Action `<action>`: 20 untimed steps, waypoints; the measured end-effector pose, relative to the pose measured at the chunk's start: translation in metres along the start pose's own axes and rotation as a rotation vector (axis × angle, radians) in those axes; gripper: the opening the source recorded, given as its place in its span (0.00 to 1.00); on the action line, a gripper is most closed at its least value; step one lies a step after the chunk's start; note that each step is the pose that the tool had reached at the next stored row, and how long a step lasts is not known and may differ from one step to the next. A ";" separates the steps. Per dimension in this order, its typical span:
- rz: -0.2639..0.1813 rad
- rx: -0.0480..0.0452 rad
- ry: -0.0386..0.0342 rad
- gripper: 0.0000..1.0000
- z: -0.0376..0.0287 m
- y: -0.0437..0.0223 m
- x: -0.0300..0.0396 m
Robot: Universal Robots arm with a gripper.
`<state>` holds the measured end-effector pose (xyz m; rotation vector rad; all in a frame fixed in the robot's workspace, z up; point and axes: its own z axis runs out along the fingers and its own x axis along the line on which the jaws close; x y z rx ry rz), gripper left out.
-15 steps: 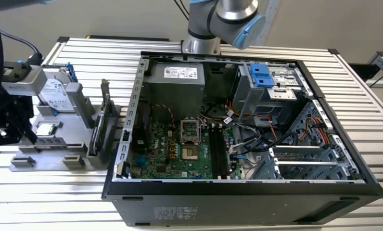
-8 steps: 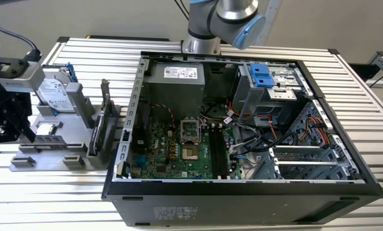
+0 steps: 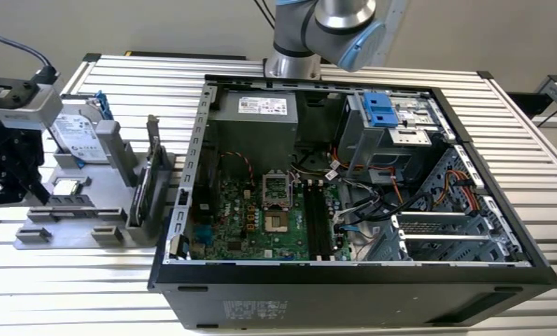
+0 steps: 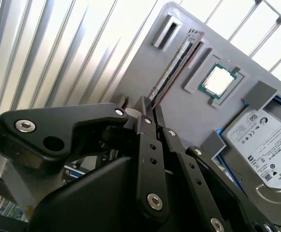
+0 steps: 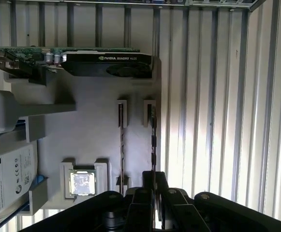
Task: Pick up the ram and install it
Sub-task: 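Pick up the ram and move it above insertion slot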
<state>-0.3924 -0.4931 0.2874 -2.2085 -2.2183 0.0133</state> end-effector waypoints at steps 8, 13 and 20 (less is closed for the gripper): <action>0.000 0.0000 0.0000 0.00 -0.0072 -0.0001 0.0000; 0.000 0.0001 0.0000 0.00 -0.0120 -0.0002 0.0000; 0.000 0.0000 0.0000 0.00 -0.0186 -0.0003 0.0000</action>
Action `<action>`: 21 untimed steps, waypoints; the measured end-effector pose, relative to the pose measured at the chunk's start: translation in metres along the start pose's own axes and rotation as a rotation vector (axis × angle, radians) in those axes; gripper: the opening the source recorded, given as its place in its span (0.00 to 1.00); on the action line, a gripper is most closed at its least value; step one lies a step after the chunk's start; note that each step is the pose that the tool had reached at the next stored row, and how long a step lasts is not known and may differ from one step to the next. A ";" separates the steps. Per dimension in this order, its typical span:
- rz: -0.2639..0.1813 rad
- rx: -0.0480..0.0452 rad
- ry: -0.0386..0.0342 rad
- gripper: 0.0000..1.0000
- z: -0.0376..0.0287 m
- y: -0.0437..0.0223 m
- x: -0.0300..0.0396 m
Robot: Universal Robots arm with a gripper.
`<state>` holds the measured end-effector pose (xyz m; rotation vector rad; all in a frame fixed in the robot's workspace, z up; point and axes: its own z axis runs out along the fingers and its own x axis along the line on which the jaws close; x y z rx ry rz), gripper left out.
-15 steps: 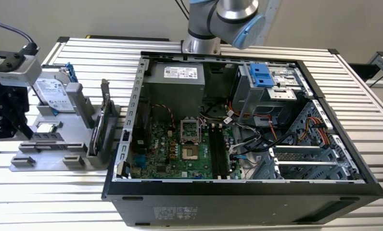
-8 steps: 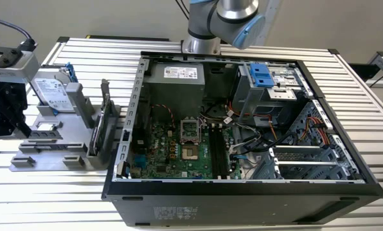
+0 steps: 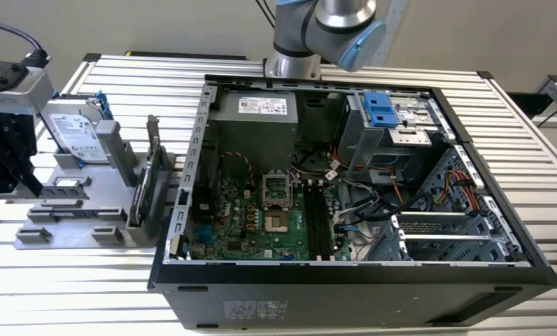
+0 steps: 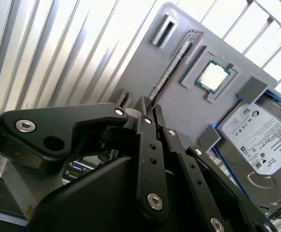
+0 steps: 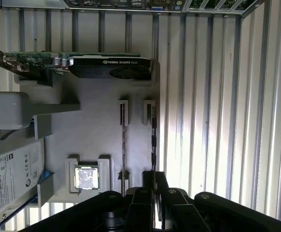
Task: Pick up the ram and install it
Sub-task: 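Pick up the ram and move it above insertion slot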
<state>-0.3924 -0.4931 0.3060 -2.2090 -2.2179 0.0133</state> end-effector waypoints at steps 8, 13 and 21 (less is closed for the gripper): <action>0.000 0.0001 -0.0001 0.00 -0.0071 -0.0001 0.0000; 0.000 0.0001 0.0000 0.00 -0.0117 -0.0002 0.0000; 0.001 0.0001 0.0000 0.00 -0.0189 -0.0003 0.0000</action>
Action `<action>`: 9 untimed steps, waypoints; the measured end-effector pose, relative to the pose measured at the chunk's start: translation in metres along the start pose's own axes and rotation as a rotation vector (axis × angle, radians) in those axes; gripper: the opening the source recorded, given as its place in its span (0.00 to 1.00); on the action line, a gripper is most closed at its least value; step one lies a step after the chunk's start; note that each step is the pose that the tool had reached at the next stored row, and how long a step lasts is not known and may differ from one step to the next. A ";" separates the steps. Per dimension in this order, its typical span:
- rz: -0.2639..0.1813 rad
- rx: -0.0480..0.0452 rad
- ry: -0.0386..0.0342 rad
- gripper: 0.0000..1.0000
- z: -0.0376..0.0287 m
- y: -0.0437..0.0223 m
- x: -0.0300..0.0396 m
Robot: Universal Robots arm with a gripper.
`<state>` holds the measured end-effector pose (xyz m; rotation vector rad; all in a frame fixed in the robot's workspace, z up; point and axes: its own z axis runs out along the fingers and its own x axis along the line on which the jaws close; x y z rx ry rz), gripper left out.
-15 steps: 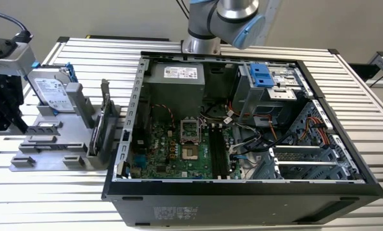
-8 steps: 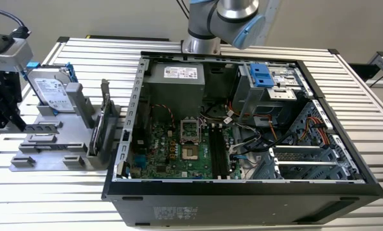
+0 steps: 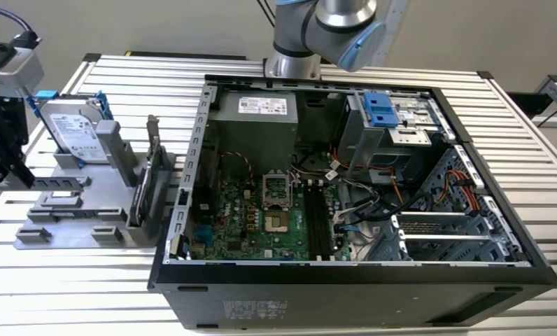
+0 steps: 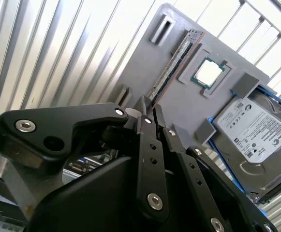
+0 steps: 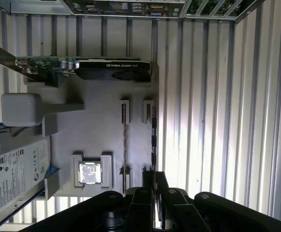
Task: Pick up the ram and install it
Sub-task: 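Pick up the ram and move it above insertion slot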
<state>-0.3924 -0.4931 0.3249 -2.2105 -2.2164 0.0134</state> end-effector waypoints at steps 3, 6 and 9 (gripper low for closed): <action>0.000 -0.0001 0.0001 0.00 -0.0026 0.0000 0.0000; 0.000 -0.0001 0.0001 0.00 -0.0051 -0.0001 0.0000; 0.001 0.0000 0.0000 0.00 -0.0079 -0.0001 0.0000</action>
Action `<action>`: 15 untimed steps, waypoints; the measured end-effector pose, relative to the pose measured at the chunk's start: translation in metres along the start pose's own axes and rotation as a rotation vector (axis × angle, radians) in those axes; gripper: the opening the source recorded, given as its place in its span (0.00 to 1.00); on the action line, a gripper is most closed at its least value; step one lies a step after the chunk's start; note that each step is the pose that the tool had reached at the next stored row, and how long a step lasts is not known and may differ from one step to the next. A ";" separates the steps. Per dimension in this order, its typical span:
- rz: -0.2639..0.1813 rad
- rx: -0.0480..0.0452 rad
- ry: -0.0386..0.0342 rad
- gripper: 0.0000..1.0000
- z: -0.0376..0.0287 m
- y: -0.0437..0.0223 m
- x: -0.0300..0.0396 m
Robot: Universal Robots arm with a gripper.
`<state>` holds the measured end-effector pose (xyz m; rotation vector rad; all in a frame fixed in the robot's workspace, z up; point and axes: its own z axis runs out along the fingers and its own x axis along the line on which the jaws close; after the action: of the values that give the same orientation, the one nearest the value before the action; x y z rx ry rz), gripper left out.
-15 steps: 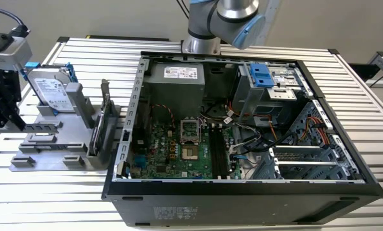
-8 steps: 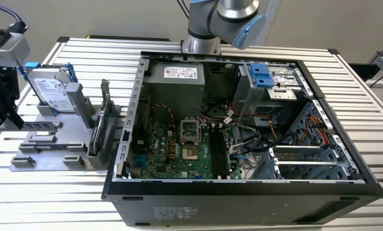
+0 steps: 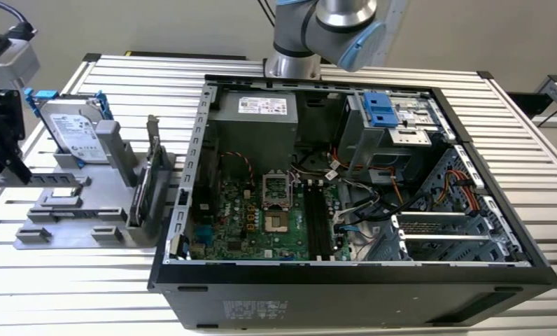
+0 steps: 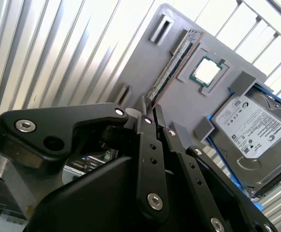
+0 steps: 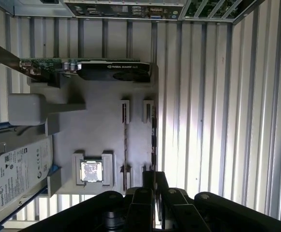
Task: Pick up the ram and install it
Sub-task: 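Pick up the ram and move it above insertion slot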
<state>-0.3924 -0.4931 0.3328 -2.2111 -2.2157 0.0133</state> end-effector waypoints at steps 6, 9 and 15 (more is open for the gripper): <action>0.001 0.0000 0.0000 0.00 -0.0052 -0.0001 0.0000; 0.003 0.0000 0.0000 0.00 -0.0075 -0.0001 0.0000; 0.005 0.0000 0.0001 0.00 -0.0140 -0.0002 0.0000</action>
<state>-0.3924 -0.4931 0.3467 -2.2162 -2.2106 0.0133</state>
